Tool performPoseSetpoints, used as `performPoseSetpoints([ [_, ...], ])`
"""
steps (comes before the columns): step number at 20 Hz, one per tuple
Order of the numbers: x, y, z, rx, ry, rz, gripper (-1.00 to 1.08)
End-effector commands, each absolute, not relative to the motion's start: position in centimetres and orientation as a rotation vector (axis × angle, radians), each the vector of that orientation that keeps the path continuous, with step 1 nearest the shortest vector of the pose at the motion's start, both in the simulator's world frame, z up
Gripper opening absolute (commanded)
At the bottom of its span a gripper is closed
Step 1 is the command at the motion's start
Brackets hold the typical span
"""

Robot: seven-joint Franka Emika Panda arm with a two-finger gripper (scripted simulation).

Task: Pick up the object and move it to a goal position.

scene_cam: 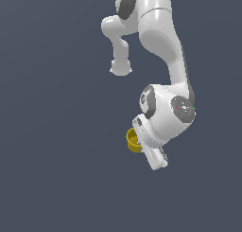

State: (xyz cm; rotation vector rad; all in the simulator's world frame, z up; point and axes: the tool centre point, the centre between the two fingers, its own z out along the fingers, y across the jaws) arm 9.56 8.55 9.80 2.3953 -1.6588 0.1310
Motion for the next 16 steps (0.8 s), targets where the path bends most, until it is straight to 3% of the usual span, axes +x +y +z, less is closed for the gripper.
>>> performPoseSetpoints([
  [1, 8.6, 8.5, 11.3, 2.398, -1.661, 0.134, -1.0],
  [16, 1.4, 8.1, 20.7, 2.399, -1.661, 0.132, -1.0],
])
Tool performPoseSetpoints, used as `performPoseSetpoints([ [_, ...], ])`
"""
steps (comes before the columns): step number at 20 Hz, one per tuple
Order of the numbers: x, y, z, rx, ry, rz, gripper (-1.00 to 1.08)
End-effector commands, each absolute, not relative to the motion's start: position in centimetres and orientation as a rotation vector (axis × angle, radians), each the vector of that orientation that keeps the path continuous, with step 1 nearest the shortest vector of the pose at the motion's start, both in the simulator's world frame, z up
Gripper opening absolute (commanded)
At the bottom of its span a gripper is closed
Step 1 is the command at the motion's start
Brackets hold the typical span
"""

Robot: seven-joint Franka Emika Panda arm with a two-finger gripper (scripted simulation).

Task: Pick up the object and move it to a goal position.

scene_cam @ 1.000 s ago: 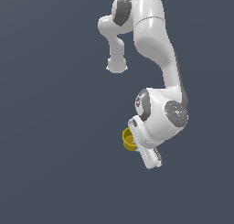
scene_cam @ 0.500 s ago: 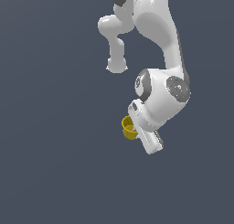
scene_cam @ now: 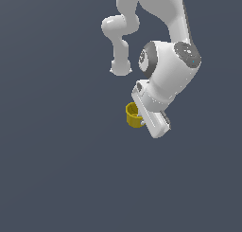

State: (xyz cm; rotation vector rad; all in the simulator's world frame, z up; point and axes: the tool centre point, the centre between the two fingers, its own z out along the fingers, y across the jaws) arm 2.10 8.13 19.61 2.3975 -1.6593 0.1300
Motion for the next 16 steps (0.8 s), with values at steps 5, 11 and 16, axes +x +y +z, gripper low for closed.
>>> performPoseSetpoints([
  [5, -0.4, 8.0, 23.2, 2.398, -1.66, 0.133, -1.0],
  [11, -1.6, 7.9, 25.1, 2.397, -1.66, 0.135, -1.0],
  [16, -1.9, 7.9, 25.6, 2.396, -1.66, 0.136, -1.0],
])
